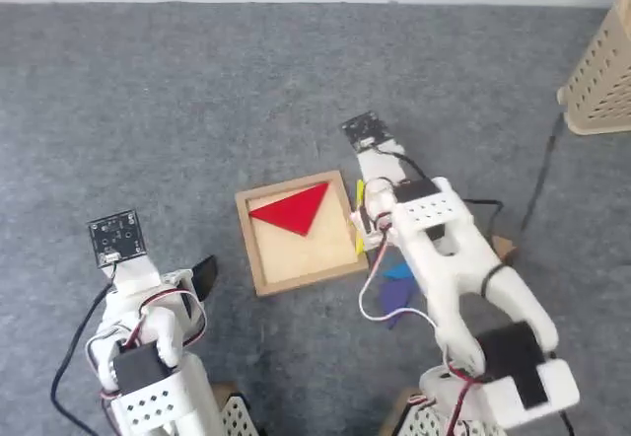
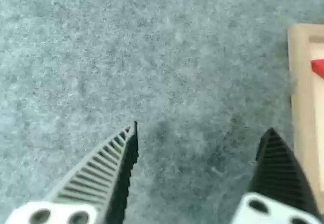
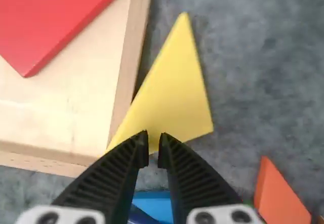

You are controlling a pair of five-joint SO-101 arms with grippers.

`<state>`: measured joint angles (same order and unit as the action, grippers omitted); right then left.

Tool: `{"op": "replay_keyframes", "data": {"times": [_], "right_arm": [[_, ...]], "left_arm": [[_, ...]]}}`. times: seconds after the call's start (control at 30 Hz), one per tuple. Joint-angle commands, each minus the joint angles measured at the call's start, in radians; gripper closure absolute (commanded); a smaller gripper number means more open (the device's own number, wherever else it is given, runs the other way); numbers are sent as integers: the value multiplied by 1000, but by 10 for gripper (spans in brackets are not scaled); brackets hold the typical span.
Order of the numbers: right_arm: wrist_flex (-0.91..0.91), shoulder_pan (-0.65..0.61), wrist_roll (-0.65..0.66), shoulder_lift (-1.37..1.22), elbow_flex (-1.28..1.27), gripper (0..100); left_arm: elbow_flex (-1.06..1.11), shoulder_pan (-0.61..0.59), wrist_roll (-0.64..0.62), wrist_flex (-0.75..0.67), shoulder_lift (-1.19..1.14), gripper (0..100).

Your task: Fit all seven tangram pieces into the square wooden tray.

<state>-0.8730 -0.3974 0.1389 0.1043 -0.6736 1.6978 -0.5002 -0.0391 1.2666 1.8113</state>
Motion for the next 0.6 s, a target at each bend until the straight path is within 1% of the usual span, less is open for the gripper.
{"op": "replay_keyframes", "data": {"times": [0.0, 0.23, 0.37, 0.47, 0.57], "right_arm": [[13, -41, -11, -10, 68, 961], [15, -67, -9, -21, 58, 961], [19, -114, -6, -21, 31, 961], [21, -162, 28, -21, 11, 961], [15, -196, 34, -21, 2, 961]], "left_arm": [[-13, 2, 2, -2, 12, 646], [-13, 2, 2, -2, 12, 646], [-13, 2, 2, -2, 12, 646], [-13, 2, 2, -2, 12, 646], [-13, 2, 2, -2, 12, 646]]}}
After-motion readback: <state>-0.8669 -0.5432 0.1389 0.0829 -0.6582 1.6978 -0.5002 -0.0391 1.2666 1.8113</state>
